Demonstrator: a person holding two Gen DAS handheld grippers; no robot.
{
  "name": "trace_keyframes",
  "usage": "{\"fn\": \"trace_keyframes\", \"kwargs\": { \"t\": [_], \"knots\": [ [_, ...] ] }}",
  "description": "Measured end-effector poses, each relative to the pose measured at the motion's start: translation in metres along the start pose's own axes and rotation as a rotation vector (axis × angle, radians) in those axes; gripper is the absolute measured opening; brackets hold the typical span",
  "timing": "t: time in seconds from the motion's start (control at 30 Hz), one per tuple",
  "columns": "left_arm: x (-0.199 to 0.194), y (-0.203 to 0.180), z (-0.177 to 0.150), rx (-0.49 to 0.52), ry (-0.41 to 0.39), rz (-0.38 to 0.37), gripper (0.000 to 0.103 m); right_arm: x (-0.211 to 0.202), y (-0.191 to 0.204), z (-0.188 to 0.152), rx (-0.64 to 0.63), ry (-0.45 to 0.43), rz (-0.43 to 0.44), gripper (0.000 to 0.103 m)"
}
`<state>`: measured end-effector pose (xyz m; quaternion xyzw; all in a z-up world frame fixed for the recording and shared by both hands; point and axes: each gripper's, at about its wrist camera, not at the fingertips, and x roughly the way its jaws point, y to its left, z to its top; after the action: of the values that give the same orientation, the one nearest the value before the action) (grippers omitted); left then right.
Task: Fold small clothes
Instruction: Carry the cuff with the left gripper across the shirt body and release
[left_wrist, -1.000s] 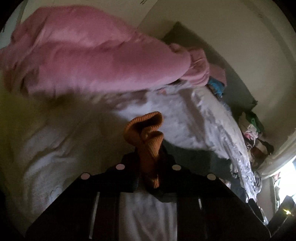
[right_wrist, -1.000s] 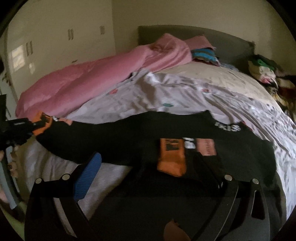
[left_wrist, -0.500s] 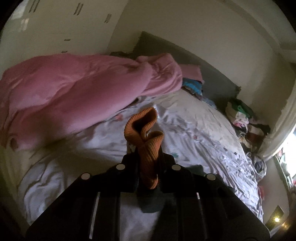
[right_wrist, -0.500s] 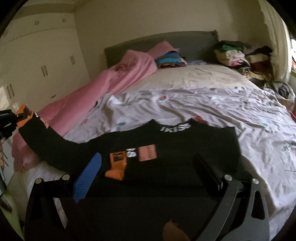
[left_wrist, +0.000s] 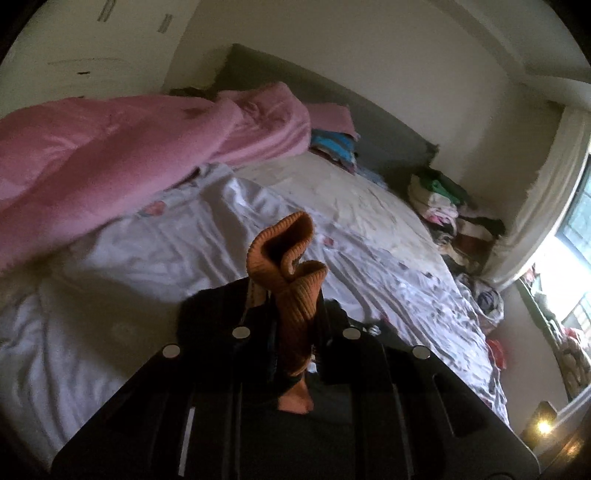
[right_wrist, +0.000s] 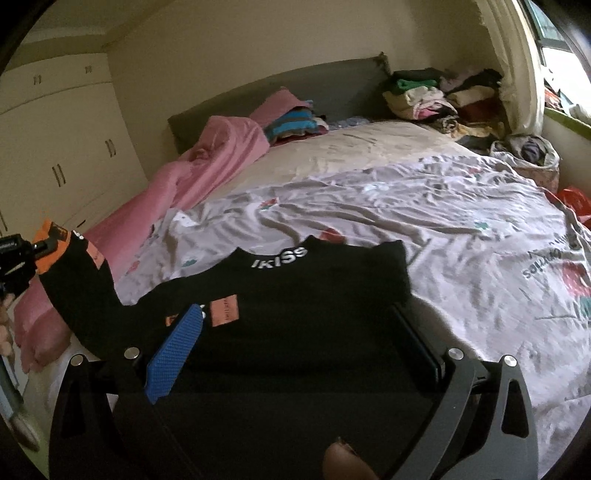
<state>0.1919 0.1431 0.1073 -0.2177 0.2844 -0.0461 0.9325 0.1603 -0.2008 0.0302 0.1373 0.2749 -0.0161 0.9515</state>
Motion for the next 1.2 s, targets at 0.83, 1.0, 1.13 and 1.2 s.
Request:
{"fn": "trace_keyframes", "kwargs": {
  "t": [0.83, 1.0, 1.13, 1.2],
  "knots": [
    [0.091, -0.046, -0.127, 0.174, 0.253, -0.243, 0.008, 0.017, -0.056, -0.014, 0.082, 0.043, -0.159, 0.098],
    [0.101, -0.049, -0.147, 0.23, 0.288, -0.26, 0.012, 0.025, -0.064, -0.016, 0.099, 0.06, -0.189, 0.098],
    [0.107, -0.049, -0.156, 0.258, 0.321, -0.264, 0.025, 0.032, -0.061, -0.017, 0.093, 0.076, -0.195, 0.098],
    [0.108, -0.047, -0.158, 0.262, 0.333, -0.28, 0.035, 0.035, -0.059, -0.018, 0.087, 0.085, -0.192, 0.098]
  ]
}}
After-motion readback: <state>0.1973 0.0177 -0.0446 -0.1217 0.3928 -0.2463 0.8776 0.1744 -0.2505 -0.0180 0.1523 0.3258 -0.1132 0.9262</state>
